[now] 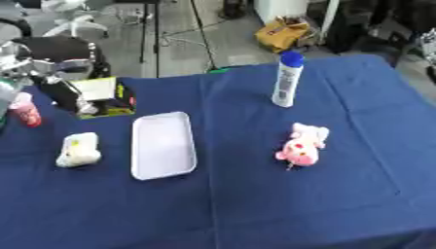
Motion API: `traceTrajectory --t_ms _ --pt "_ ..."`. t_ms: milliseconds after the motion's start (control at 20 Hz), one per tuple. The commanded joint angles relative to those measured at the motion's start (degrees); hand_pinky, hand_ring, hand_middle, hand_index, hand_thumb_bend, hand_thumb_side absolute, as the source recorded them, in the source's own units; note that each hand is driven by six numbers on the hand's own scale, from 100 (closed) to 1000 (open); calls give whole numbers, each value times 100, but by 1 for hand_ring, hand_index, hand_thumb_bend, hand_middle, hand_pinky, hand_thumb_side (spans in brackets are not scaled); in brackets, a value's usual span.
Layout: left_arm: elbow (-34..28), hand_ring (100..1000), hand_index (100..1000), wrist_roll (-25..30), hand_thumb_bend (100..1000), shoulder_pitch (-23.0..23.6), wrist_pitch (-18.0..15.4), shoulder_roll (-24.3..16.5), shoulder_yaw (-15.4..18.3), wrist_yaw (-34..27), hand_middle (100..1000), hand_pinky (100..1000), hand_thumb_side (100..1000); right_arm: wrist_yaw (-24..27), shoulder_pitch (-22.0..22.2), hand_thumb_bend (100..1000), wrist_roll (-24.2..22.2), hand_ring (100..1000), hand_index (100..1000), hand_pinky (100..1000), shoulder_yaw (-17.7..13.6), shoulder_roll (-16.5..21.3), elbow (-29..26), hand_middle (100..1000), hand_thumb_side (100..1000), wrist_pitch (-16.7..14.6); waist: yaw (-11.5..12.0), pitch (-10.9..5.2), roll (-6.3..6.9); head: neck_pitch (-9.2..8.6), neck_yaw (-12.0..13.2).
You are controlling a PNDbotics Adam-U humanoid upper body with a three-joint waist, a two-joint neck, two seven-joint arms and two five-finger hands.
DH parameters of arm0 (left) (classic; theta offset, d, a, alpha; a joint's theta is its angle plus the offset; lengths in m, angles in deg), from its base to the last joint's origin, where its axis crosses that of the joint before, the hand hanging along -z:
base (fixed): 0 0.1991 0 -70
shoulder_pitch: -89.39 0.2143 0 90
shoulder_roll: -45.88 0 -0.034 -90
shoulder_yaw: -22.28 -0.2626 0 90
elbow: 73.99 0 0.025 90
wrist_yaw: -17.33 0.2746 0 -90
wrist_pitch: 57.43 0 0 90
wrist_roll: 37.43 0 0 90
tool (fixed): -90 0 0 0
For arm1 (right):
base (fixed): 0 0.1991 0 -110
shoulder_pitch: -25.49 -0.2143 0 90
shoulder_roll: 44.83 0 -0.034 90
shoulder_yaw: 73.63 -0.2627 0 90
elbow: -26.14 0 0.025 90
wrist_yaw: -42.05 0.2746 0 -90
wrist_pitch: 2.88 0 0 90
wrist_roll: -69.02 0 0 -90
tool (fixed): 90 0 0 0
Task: Pick up objects on the table and place them in the box.
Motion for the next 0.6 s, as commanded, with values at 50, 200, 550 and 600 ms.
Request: traceTrajectory --t_ms 50,200,550,600 --pt "422 673 468 12 513 -339 -178 416 -119 261 397 776 323 49 -103 299 -38 795 907 788 1 67 -50 781 691 -15 -38 -144 -40 -32 -28" --pt "900 674 468 -75 517 -445 -312 765 -197 602 397 776 323 66 -125 299 -58 795 907 788 16 51 -56 781 691 -22 -80 -141 -62 -36 -54" --pt "1624 675 469 -374 529 -360 -554 942 -208 1117 398 775 323 80 -119 298 -63 795 908 788 4 30 -61 781 691 -29 -99 -130 -71 -95 -144" --pt "1673 675 469 -405 529 -345 -576 945 -206 1148 398 775 323 79 -116 298 -61 795 908 788 0 29 -61 781 691 -29 -97 -128 -70 -100 -154"
